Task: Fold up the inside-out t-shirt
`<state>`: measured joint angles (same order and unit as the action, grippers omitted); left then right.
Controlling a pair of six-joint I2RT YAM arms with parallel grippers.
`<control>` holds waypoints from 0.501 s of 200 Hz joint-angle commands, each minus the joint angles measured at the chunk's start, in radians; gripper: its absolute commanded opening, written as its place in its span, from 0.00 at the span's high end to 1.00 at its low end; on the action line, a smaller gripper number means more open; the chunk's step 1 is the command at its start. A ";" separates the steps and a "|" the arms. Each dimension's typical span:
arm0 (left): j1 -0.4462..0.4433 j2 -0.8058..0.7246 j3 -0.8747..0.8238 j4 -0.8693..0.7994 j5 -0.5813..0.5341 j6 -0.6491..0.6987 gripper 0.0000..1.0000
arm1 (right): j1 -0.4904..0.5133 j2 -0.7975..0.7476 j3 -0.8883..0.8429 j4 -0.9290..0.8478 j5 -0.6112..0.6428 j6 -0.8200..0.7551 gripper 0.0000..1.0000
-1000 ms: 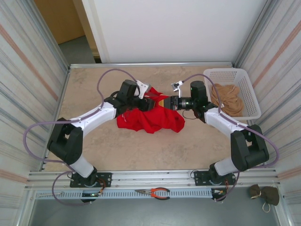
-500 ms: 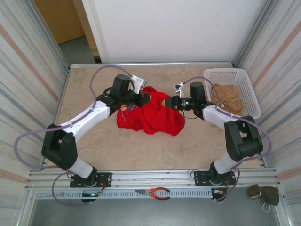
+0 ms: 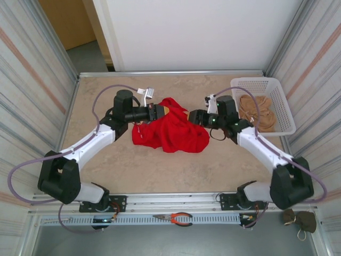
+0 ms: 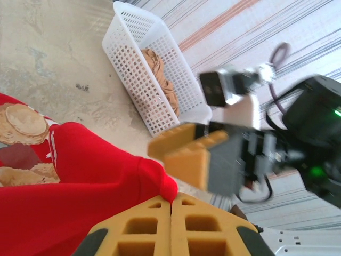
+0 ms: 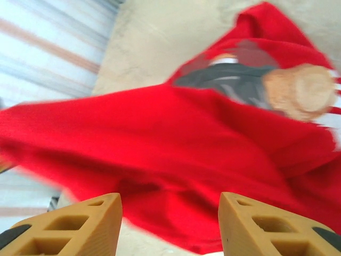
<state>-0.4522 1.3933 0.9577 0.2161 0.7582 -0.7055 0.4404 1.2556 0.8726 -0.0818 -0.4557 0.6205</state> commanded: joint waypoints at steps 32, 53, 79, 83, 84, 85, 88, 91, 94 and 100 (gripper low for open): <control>0.010 -0.006 -0.010 0.080 0.034 -0.058 1.00 | 0.124 0.013 0.025 -0.013 0.073 0.041 0.40; 0.010 -0.008 -0.011 0.077 0.034 -0.058 1.00 | 0.139 0.057 0.053 0.006 0.066 0.041 0.42; 0.011 -0.011 -0.012 0.077 0.036 -0.058 1.00 | 0.140 0.090 0.080 0.029 0.046 0.052 0.48; 0.012 -0.010 -0.015 0.078 0.035 -0.058 1.00 | 0.141 0.093 0.084 0.034 0.042 0.055 0.48; 0.011 -0.010 -0.014 0.077 0.035 -0.058 1.00 | 0.141 0.094 0.085 0.035 0.041 0.055 0.49; 0.011 -0.011 -0.014 0.076 0.035 -0.058 1.00 | 0.141 0.094 0.085 0.036 0.041 0.057 0.49; 0.010 -0.009 -0.014 0.078 0.035 -0.058 1.00 | 0.141 0.097 0.088 0.040 0.038 0.058 0.49; 0.012 -0.010 -0.015 0.080 0.035 -0.058 1.00 | 0.141 0.099 0.091 0.042 0.035 0.060 0.50; 0.011 -0.009 -0.016 0.079 0.035 -0.058 1.00 | 0.141 0.102 0.094 0.044 0.032 0.061 0.51; 0.012 -0.009 -0.017 0.078 0.035 -0.058 1.00 | 0.141 0.105 0.100 0.048 0.025 0.061 0.52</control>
<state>-0.4503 1.3933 0.9539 0.2451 0.7670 -0.7586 0.5758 1.3502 0.9165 -0.0792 -0.4122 0.6594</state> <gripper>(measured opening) 0.058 0.502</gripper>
